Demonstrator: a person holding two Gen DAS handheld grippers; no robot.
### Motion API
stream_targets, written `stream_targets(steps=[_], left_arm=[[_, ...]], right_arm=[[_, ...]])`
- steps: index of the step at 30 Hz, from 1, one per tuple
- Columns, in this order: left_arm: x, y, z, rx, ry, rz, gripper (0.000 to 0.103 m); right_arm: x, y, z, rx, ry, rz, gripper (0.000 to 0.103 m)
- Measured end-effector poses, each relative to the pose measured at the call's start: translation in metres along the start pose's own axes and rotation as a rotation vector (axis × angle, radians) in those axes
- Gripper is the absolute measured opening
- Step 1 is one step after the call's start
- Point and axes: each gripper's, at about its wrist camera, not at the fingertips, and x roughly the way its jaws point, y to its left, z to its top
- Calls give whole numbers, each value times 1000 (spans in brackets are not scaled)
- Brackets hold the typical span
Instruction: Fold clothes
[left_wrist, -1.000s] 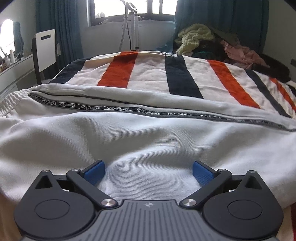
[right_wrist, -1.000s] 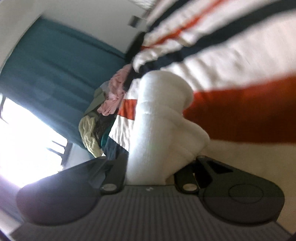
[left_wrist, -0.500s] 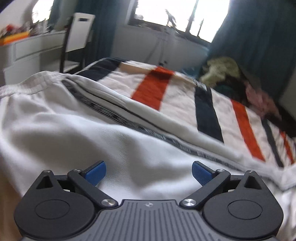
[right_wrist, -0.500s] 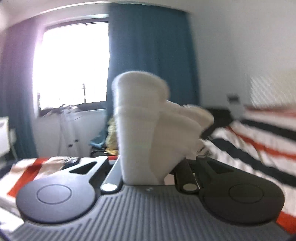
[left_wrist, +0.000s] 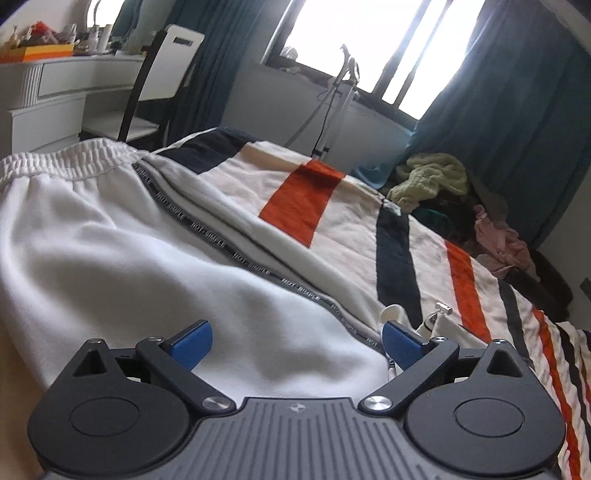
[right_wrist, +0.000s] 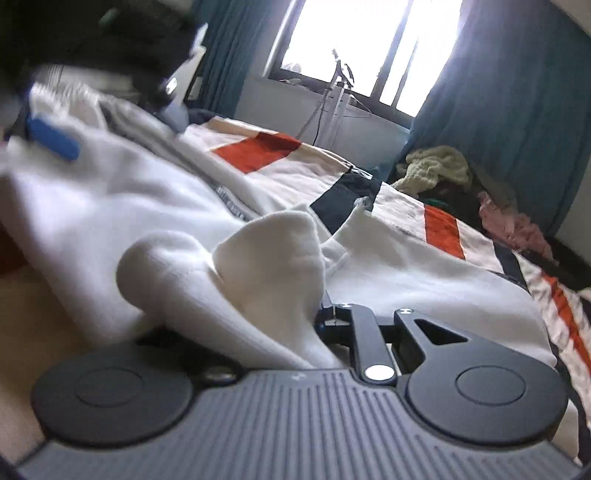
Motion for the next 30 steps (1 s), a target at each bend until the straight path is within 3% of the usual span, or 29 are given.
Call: stream_targets(steps=[2, 6, 8, 13, 16, 20, 24, 30], left_arm=[[-1, -1, 0, 0, -14, -9, 99], [1, -4, -3, 5, -19, -12, 99], [3, -4, -4, 12, -7, -6, 99], [1, -12, -7, 67, -11, 2, 99], [-1, -14, -8, 87, -6, 0, 99], [-2, -18, -9, 113, 12, -2, 99], [-4, -23, -12, 152, 36, 5, 99], [-16, -28, -13, 169, 56, -92, 99]], right_arm=[[-13, 4, 7, 10, -42, 27, 16], [-15, 9, 9, 40, -8, 105, 19], [-17, 11, 10, 55, 9, 145, 27], [-31, 11, 12, 60, 54, 249, 67], [-54, -4, 16, 128, 102, 355, 77], [-83, -22, 27, 201, 124, 395, 77], [-100, -56, 28, 361, 105, 427, 77], [-71, -95, 37, 468, 146, 284, 77]])
